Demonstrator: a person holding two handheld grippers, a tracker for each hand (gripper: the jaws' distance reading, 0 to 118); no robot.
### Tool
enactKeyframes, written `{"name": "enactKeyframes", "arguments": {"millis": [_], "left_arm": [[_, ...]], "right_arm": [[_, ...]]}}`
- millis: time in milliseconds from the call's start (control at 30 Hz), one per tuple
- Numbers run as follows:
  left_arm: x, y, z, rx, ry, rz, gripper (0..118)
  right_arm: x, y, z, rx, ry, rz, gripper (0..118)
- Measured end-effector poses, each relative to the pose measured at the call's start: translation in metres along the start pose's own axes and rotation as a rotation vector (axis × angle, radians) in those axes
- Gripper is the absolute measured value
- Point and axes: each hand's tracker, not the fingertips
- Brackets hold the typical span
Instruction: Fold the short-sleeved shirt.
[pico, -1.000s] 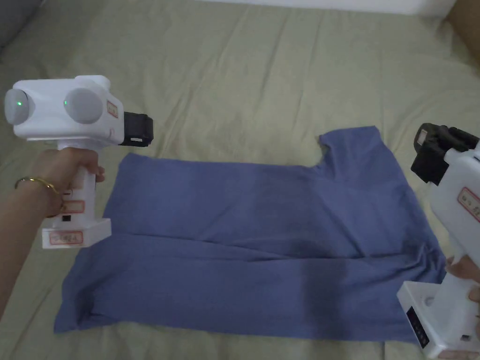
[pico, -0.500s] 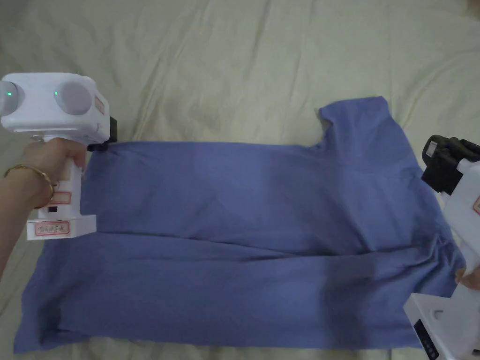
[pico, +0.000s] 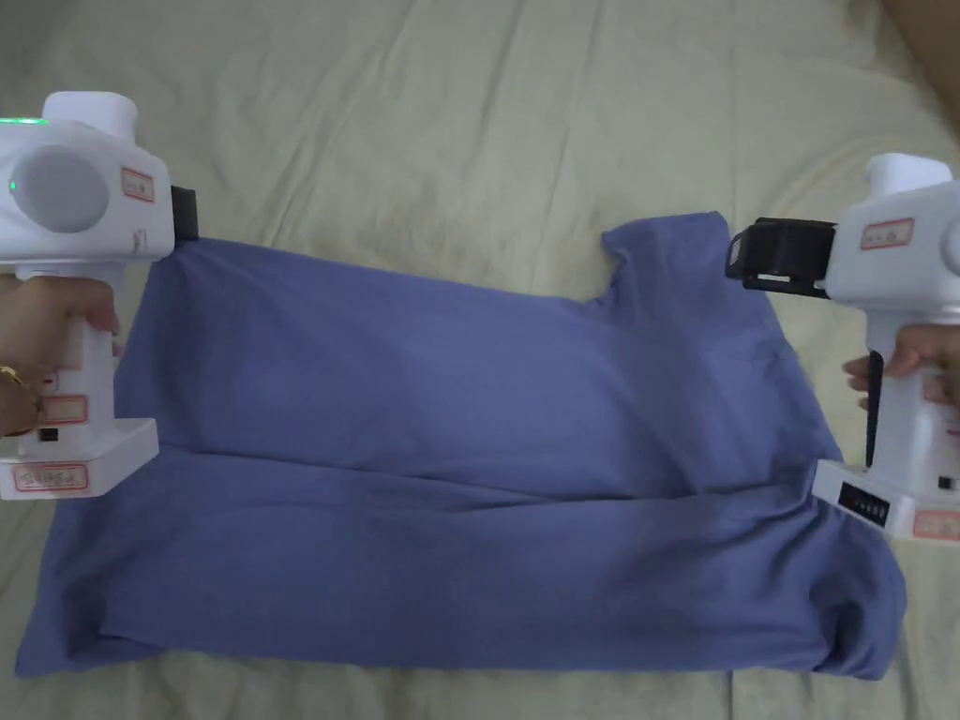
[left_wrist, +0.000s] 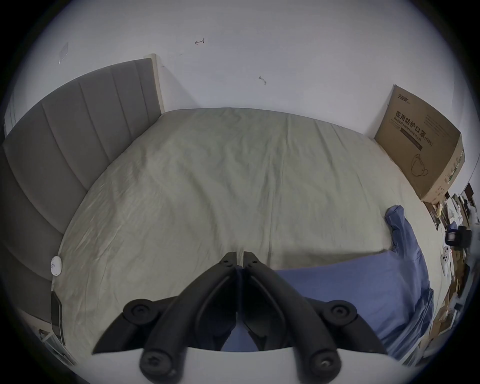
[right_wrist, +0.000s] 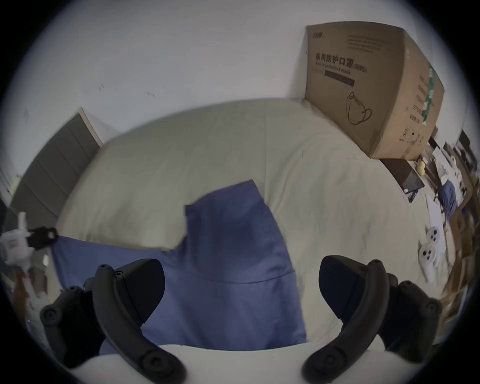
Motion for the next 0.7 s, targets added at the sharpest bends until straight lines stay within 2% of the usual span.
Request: {"name": "enactKeyframes", "arguments": {"millis": [100, 167, 233, 300, 333, 367, 400, 467, 500, 533, 567, 600, 700], "left_arm": [[0.002, -0.002, 0.002, -0.003, 0.007, -0.002, 1], [0.000, -0.004, -0.001, -0.008, 0.008, 0.002, 1], [-0.001, -0.003, -0.007, -0.019, 0.006, 0.014, 1], [-0.002, -0.003, -0.011, -0.027, 0.010, 0.019, 1], [-0.004, -0.002, -0.016, -0.034, 0.012, 0.020, 1], [-0.004, -0.002, -0.019, -0.038, 0.015, 0.020, 1], [-0.004, -0.002, -0.022, -0.044, 0.019, 0.020, 1], [-0.003, -0.004, -0.026, -0.057, 0.024, 0.020, 1], [-0.003, -0.005, -0.027, -0.061, 0.027, 0.020, 1], [-0.003, -0.006, -0.028, -0.064, 0.028, 0.021, 1], [-0.003, -0.006, -0.028, -0.069, 0.030, 0.021, 1], [-0.004, -0.007, -0.026, -0.073, 0.029, 0.022, 1], [-0.007, -0.009, -0.013, -0.070, 0.019, 0.028, 1]], "right_arm": [[0.006, 0.007, -0.045, -0.132, -0.113, 0.073, 117], [0.011, 0.006, -0.070, -0.207, -0.155, 0.085, 117], [0.016, 0.004, -0.094, -0.245, -0.214, 0.047, 117], [0.021, 0.004, -0.109, -0.234, -0.222, -0.020, 113], [0.023, 0.005, -0.115, -0.227, -0.216, -0.056, 106], [0.023, 0.005, -0.120, -0.223, -0.207, -0.081, 94], [0.024, 0.005, -0.124, -0.220, -0.200, -0.098, 69], [0.023, 0.004, -0.128, -0.229, -0.140, -0.123, 45], [0.021, 0.003, -0.128, -0.224, -0.165, -0.097, 36], [0.017, 0.003, -0.124, -0.204, -0.161, -0.051, 21], [0.012, 0.004, -0.117, -0.192, -0.149, -0.025, 0], [0.011, 0.005, -0.110, -0.182, -0.165, -0.029, 0], [0.017, 0.011, -0.082, -0.148, -0.127, -0.011, 0]]}}
